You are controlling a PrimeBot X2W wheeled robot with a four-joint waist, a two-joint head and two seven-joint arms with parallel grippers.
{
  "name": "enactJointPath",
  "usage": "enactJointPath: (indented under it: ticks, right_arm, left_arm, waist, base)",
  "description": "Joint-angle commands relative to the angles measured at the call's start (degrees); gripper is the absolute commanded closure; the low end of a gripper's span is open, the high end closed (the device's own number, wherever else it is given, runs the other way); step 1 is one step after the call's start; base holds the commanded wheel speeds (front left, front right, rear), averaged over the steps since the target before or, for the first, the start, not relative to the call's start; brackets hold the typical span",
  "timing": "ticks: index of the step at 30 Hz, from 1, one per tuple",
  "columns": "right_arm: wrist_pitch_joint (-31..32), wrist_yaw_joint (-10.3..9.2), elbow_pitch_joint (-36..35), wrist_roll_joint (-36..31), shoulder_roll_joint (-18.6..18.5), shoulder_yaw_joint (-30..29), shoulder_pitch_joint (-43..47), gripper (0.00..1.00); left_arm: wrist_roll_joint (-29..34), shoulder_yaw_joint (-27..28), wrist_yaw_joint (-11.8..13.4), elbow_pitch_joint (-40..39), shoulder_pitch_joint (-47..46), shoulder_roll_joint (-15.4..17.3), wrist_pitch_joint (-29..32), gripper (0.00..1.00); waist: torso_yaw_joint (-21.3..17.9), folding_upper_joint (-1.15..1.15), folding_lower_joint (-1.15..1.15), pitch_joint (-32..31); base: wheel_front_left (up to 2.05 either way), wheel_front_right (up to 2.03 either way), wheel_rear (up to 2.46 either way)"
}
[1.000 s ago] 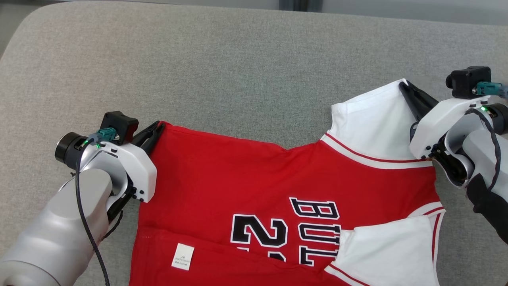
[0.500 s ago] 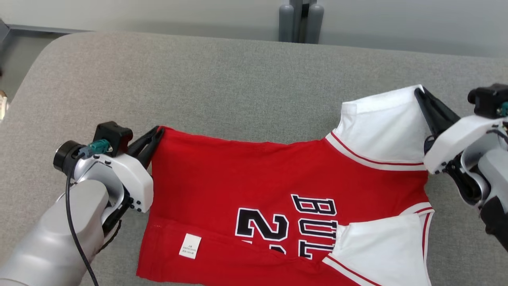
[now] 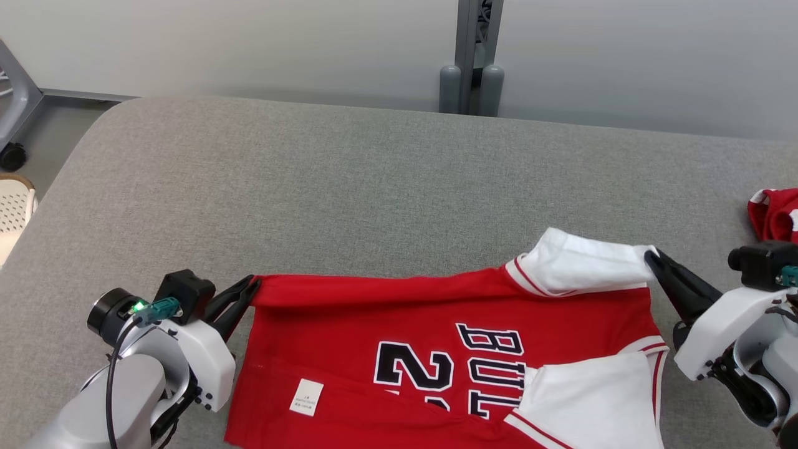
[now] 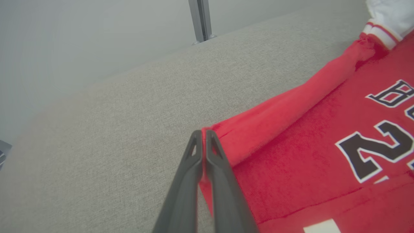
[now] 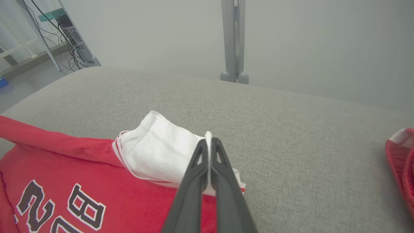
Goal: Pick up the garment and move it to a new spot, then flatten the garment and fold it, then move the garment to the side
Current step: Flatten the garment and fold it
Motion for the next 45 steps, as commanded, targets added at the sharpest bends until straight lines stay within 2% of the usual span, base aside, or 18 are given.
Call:
enactJointPath:
  ticks: [1,7,10,17,24,30,33,45]
  right_arm:
    - [1.5,0.02,-1.5,0.8,-1.4,0.1,1.9,1.0]
    - [5.6,0.02,-6.5,2.6,-4.1,0.6,5.4,1.0]
    - [9.1,0.02,-11.3,5.2,-6.1,1.1,7.5,1.0]
    - [19.7,0.02,-22.2,15.0,-11.7,-0.2,11.7,1.0]
    - [29.3,0.02,-28.8,24.4,-16.0,-2.9,14.9,1.0]
    - [36.0,0.02,-31.9,29.5,-18.9,-4.3,16.7,1.0]
    - [37.7,0.02,-32.7,29.7,-19.9,-4.8,17.2,1.0]
    - [41.5,0.02,-31.9,28.1,-18.8,-6.0,20.0,1.0]
  left_arm:
    - [0.6,-0.4,0.3,-0.7,0.9,0.8,0.2,1.0]
    - [1.1,-1.6,0.7,-2.1,2.4,1.9,1.3,1.0]
    - [1.4,-2.1,1.0,-2.8,2.8,2.4,1.9,1.0]
    - [1.7,-2.9,1.8,-4.2,3.3,3.2,2.8,1.0]
    - [1.7,-3.3,2.6,-5.1,3.8,3.7,3.3,1.0]
    - [2.0,-3.9,2.7,-5.0,4.0,3.9,3.6,1.0]
    - [2.0,-4.3,2.6,-5.0,4.2,4.1,3.7,1.0]
    - [1.7,-6.1,1.9,-6.2,4.8,4.8,5.4,1.0]
  waist:
    - [0.0,0.0,0.0,-0.5]
    - [0.1,0.0,0.0,-0.9]
    - [0.1,0.0,0.0,-1.2]
    - [-0.3,0.0,0.0,-1.8]
    - [-0.6,0.0,0.0,-2.4]
    - [-0.6,0.0,0.0,-2.9]
    - [-0.5,0.0,0.0,-3.2]
    - [-0.1,0.0,0.0,-3.3]
  base:
    - [0.0,0.0,0.0]
    - [0.0,0.0,0.0]
    - [0.0,0.0,0.0]
    - [0.0,0.0,0.0]
    - [0.0,0.0,0.0]
    - [0.0,0.0,0.0]
    - [0.0,0.0,0.0]
    - [0.0,0.0,0.0]
